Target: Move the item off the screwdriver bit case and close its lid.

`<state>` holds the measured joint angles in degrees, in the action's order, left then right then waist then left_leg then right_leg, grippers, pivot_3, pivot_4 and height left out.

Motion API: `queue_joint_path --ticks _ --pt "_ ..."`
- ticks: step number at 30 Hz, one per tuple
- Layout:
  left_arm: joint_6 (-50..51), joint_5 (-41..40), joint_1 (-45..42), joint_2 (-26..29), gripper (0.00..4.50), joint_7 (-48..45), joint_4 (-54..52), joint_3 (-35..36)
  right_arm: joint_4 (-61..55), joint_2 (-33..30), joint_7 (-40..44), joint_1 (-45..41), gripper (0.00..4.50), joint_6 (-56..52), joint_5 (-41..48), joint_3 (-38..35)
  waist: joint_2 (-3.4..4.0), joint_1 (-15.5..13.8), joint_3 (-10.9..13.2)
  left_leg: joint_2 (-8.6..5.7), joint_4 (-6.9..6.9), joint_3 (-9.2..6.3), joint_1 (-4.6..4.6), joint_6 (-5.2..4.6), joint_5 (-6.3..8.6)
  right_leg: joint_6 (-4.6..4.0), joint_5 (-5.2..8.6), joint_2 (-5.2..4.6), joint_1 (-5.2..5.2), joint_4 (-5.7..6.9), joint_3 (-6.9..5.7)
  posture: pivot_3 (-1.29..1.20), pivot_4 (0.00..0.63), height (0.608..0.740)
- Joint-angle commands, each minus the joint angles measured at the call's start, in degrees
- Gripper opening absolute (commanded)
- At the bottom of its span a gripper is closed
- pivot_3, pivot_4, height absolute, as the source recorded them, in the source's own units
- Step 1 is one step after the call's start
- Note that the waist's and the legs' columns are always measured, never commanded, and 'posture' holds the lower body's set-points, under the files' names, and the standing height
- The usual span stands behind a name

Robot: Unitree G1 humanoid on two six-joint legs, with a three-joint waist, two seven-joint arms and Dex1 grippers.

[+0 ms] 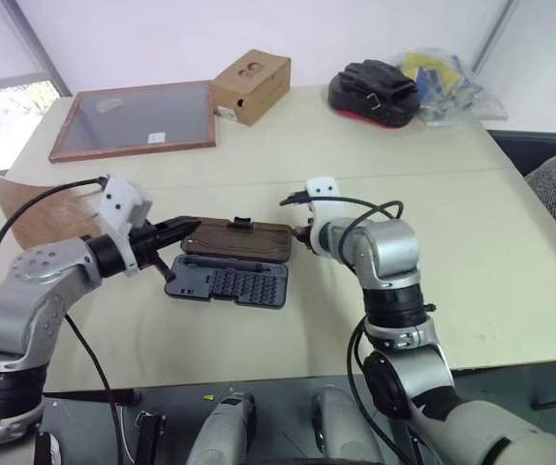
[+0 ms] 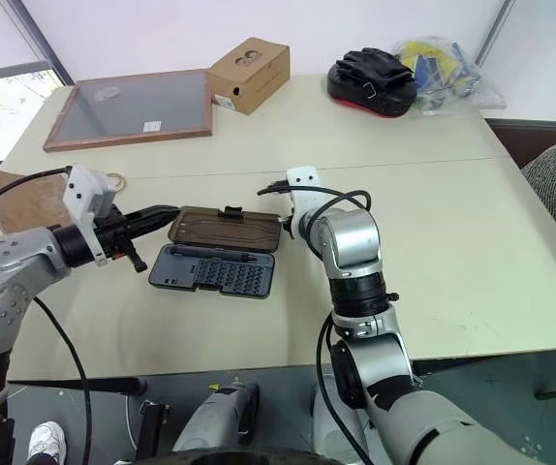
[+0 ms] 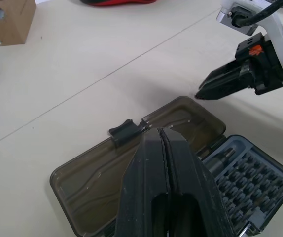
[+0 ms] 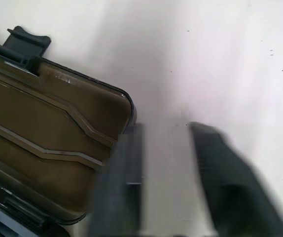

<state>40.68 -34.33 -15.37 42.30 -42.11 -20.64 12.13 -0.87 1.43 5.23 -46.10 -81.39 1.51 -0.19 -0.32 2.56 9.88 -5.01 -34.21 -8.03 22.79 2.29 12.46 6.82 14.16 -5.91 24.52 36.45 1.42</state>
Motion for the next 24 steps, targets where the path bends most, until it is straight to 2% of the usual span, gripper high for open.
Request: queue_joint_path --ticks 1,3,14,24 --pt "-1.34 0.21 -0.58 0.01 0.00 0.04 -0.96 0.23 -2.66 0.47 0.17 -2.55 3.55 -0.96 1.25 0.10 0.00 0.03 0.00 0.00 0.00 0.00 0.00 0.00 0.00 0.00 0.00 0.00 0.00 0.00 0.00 0.00 0.150 0.740" --pt "-1.45 0.32 -0.95 0.04 0.00 -0.14 -0.60 0.02 -2.28 1.18 -0.03 -3.41 4.48 -1.73 1.44 -0.38 0.00 0.14 0.00 0.00 0.00 0.00 -0.01 0.00 0.00 0.00 0.00 0.01 0.00 0.00 0.00 0.00 0.150 0.740" --pt "-1.77 0.60 -0.90 0.08 0.00 0.07 -0.84 -0.48 -0.20 2.83 -1.59 -5.86 4.48 -2.89 1.91 -2.22 0.00 -0.01 0.00 0.03 0.00 0.00 -0.01 0.00 0.00 -0.02 -0.01 0.03 0.00 0.01 0.00 0.00 0.150 0.740" --pt "-2.14 0.40 -0.33 0.25 0.00 0.53 -1.44 -0.38 1.64 2.97 -2.71 -2.83 4.48 -2.06 1.33 0.26 0.00 0.03 0.00 0.03 0.00 0.01 0.00 0.00 0.00 -0.02 -0.02 0.03 0.01 0.02 0.00 0.00 0.150 0.740"
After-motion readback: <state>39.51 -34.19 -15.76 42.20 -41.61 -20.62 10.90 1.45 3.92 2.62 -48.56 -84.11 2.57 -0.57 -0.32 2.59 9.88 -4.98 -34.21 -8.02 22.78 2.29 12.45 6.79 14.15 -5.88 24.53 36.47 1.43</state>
